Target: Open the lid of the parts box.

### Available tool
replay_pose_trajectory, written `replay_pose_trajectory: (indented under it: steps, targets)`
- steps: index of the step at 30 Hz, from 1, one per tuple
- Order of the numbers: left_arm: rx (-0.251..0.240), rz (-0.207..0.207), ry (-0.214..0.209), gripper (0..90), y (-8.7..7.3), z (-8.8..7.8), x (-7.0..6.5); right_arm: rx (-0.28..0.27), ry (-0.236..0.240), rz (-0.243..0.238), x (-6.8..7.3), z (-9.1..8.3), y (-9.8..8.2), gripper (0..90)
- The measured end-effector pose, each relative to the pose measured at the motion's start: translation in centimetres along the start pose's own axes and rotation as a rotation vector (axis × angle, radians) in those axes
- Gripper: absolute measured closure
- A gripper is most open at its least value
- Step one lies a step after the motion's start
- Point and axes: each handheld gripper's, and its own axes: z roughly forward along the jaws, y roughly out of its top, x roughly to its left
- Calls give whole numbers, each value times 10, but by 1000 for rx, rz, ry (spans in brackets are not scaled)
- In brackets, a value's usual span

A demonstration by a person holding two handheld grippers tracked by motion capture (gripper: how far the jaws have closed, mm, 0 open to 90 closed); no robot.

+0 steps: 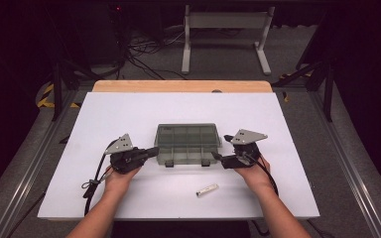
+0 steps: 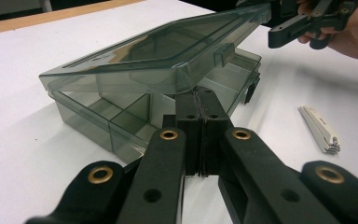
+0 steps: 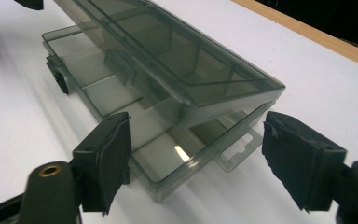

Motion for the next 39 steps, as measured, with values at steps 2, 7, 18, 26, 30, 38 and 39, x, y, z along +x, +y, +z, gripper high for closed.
replay_pose_trajectory:
  steps: [2,7,18,26,30,38,39]
  targets:
    - [-2,-3,-3,889,0,0,0,6,0,-4,-2,3,2,249]
    - [-1,0,-2,888,0,0,-1,9,4,14,-8,6,6,253]
    - [-3,4,-6,884,0,0,-1,16,-2,10,-10,11,7,261]
    - [-4,3,-3,880,0,0,-1,11,-5,3,-11,12,9,276]
    - [4,10,0,870,0,-1,-1,8,-7,-3,-11,12,11,280]
    - [17,43,17,803,1,-8,-4,-13,-13,-11,-15,10,19,299]
    - [16,56,22,782,1,-10,-4,-22,-12,-12,-17,10,21,304]
